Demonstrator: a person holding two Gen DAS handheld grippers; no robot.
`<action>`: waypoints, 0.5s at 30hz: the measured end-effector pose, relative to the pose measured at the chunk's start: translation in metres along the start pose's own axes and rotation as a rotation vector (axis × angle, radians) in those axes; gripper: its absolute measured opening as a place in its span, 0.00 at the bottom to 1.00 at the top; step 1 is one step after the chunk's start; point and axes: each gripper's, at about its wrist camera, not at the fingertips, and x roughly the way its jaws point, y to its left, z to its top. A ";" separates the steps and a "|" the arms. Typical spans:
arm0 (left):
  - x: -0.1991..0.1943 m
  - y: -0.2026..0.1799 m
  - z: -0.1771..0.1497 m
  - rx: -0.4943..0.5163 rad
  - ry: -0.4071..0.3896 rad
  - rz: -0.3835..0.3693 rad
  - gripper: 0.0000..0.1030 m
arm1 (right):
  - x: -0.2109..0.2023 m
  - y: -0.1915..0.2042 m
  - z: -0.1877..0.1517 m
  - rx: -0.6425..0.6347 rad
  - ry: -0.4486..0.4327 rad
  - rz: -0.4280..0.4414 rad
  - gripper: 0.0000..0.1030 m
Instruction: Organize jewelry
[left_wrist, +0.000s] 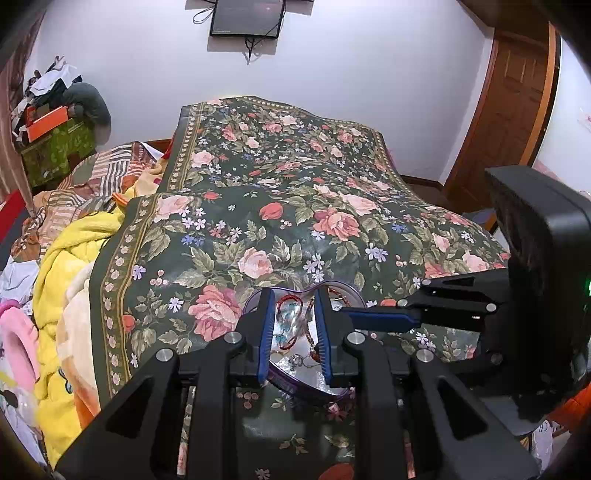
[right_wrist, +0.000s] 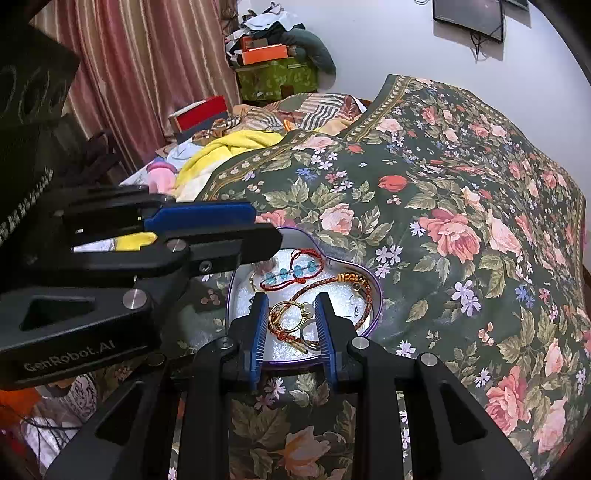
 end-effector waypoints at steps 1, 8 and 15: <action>-0.001 0.000 0.000 0.001 -0.003 0.000 0.19 | 0.000 0.000 0.000 0.001 0.003 -0.004 0.24; -0.004 -0.001 0.002 -0.004 -0.007 0.009 0.19 | -0.010 -0.007 0.000 0.030 -0.017 -0.027 0.27; -0.037 0.005 0.007 -0.043 -0.072 0.052 0.19 | -0.051 -0.013 0.002 0.086 -0.107 -0.067 0.27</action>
